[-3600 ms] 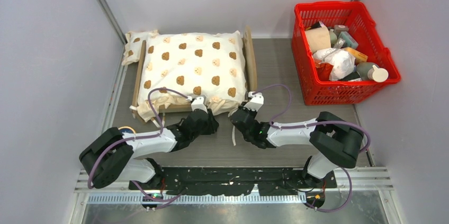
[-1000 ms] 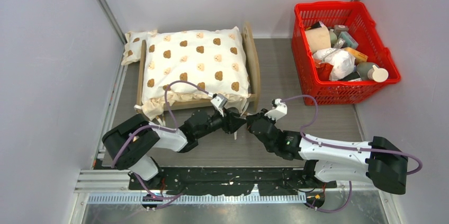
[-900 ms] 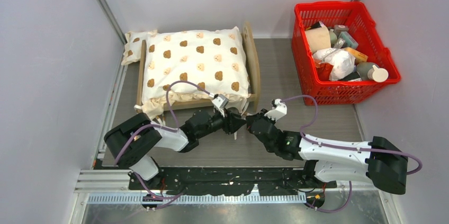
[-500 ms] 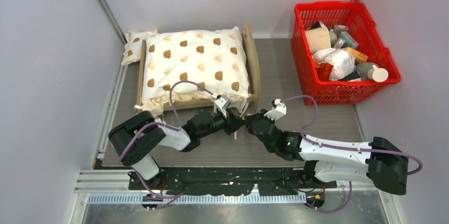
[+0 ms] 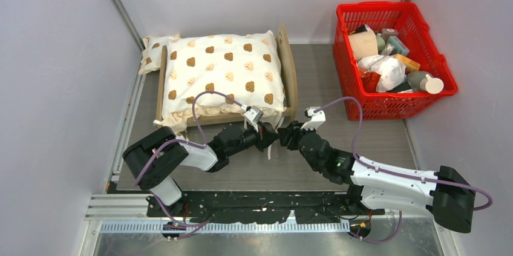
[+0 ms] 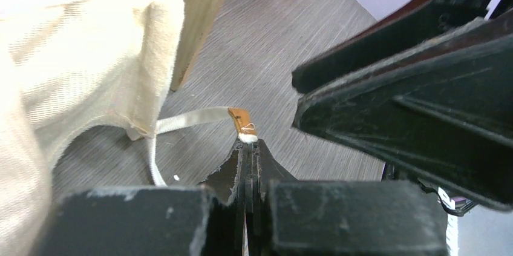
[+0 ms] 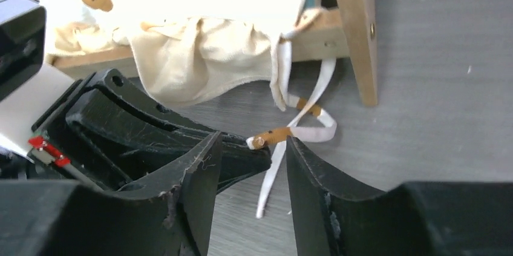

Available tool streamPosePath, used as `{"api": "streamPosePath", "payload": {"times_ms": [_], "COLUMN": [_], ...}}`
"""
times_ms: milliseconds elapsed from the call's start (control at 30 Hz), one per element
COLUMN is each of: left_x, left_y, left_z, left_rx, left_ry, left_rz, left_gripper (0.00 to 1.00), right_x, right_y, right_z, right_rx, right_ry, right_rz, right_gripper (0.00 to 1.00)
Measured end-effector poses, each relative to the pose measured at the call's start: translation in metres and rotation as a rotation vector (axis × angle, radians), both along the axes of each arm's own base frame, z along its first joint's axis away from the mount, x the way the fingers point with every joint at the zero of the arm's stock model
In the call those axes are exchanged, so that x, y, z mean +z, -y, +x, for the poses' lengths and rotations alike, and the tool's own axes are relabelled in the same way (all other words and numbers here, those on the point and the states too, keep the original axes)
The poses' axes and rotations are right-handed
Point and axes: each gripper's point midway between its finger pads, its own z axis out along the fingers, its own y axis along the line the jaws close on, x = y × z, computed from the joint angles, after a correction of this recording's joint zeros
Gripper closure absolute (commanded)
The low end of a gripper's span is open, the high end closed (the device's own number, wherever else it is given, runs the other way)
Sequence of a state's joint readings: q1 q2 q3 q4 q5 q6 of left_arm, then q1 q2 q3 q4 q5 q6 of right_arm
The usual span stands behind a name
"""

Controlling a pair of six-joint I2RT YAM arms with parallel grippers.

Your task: Set up the pet bed

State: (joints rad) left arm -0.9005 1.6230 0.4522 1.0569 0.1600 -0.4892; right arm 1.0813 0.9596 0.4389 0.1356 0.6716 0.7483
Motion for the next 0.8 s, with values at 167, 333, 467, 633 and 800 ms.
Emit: {"api": "streamPosePath", "payload": {"times_ms": [167, 333, 467, 633, 800], "left_x": [0.002, 0.006, 0.006, 0.006, 0.006], "left_y": [-0.009, -0.014, -0.014, -0.015, -0.016], "left_z": [0.008, 0.01, 0.008, 0.006, 0.007], "left_rx": [0.021, 0.02, 0.001, -0.019, -0.027], "left_ry": [-0.027, -0.05, -0.065, -0.088, -0.097], "left_rz": [-0.016, -0.029, -0.037, -0.044, -0.048], "left_gripper": [1.0, 1.0, 1.0, 1.0, 1.0], "right_x": [0.006, -0.025, -0.033, -0.044, -0.052], "right_y": [0.011, 0.015, -0.001, -0.014, -0.015], "right_z": [0.016, 0.013, 0.01, 0.011, 0.016], "right_rx": [0.152, 0.372, 0.538, 0.636, 0.649], "right_ry": [0.145, 0.232, 0.297, 0.359, 0.378], "right_rz": [-0.151, -0.325, -0.386, -0.442, -0.494], "right_gripper": [0.5, 0.46, 0.45, 0.49, 0.63]}}
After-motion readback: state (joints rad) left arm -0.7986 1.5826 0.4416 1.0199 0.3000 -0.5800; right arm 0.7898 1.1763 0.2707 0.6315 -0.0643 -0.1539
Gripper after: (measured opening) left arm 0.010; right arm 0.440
